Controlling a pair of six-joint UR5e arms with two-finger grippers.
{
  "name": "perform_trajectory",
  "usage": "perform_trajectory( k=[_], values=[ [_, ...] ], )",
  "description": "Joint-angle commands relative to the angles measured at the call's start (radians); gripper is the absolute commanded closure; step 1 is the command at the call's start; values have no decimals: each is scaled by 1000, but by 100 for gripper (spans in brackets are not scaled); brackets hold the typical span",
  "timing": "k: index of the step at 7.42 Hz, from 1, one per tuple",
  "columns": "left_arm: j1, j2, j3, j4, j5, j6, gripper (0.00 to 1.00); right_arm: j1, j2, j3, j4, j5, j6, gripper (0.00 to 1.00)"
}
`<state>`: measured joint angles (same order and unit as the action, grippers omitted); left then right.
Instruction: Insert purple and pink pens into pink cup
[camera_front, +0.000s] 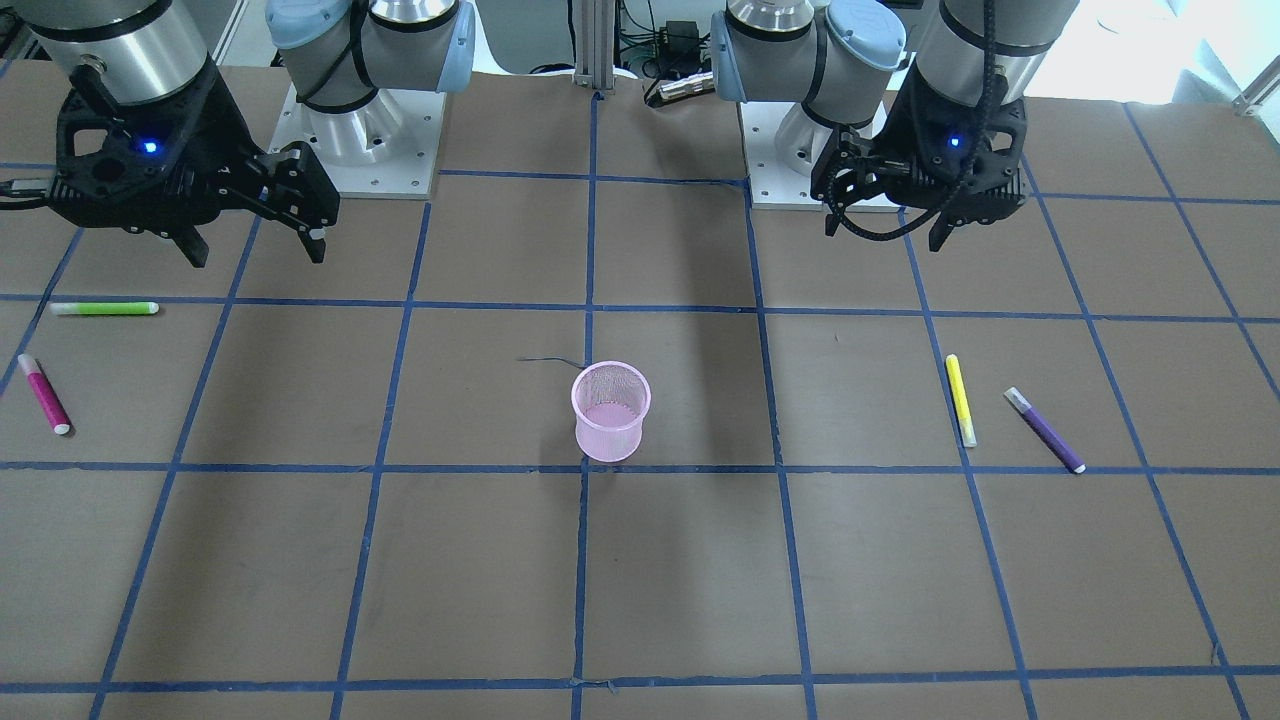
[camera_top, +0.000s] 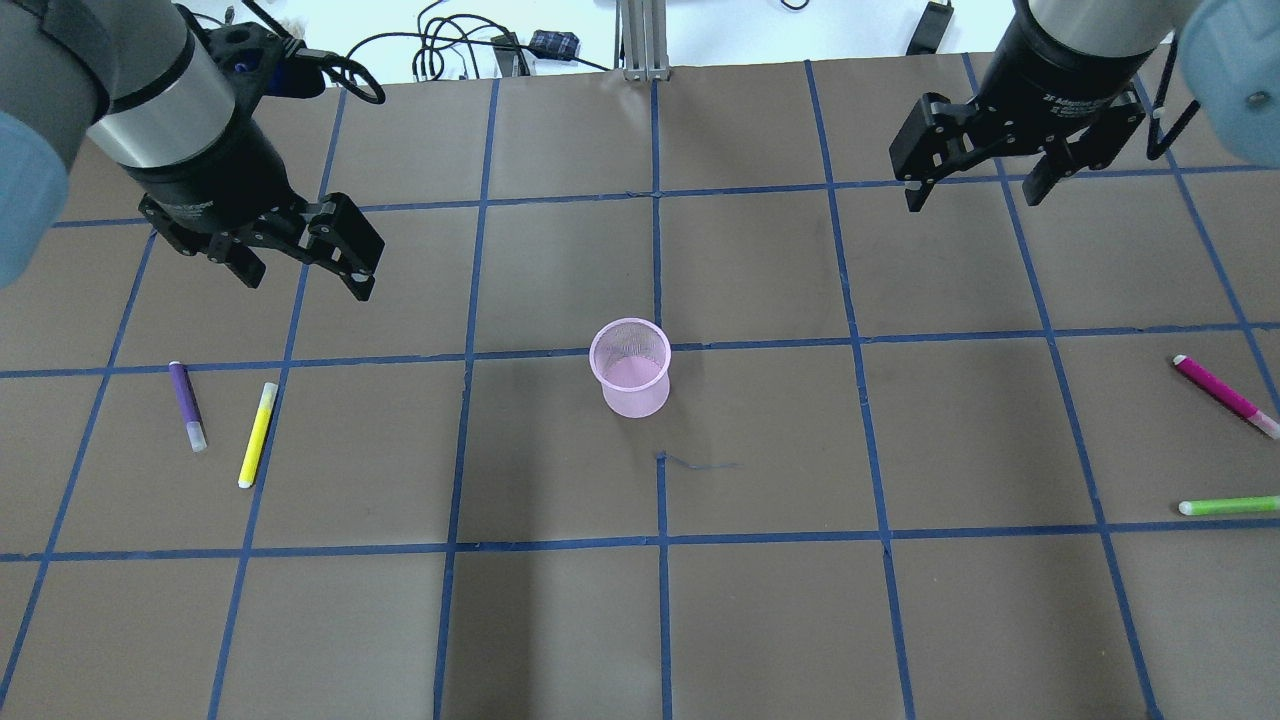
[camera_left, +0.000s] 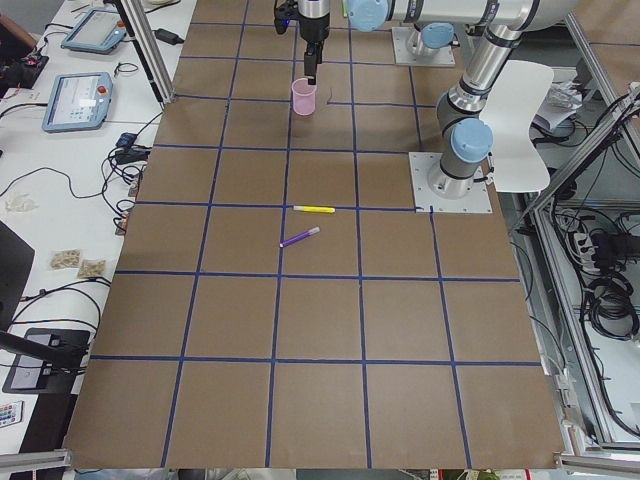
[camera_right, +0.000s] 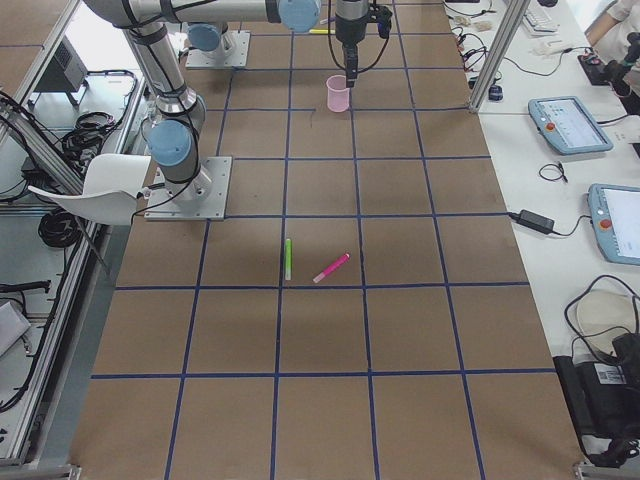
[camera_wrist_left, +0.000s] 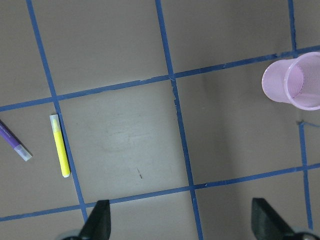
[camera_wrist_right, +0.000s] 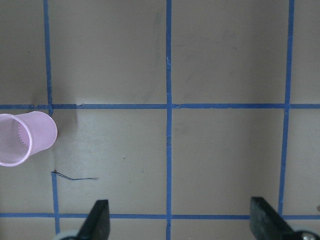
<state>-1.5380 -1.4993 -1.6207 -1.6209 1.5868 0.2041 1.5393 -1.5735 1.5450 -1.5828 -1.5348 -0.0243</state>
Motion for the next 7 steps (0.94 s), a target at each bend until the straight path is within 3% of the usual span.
perform_trajectory(
  k=[1,5,7],
  values=[
    [4,2,1,5,-4,1,0,13,3,1,3,4,38,0],
    [6,4,-1,-4,-2,1,0,-25,7,9,1,-53,-133,0],
    [12,5,4,-2,-1,4,0,-160,6,75,-17,-51,-384,0]
  ],
)
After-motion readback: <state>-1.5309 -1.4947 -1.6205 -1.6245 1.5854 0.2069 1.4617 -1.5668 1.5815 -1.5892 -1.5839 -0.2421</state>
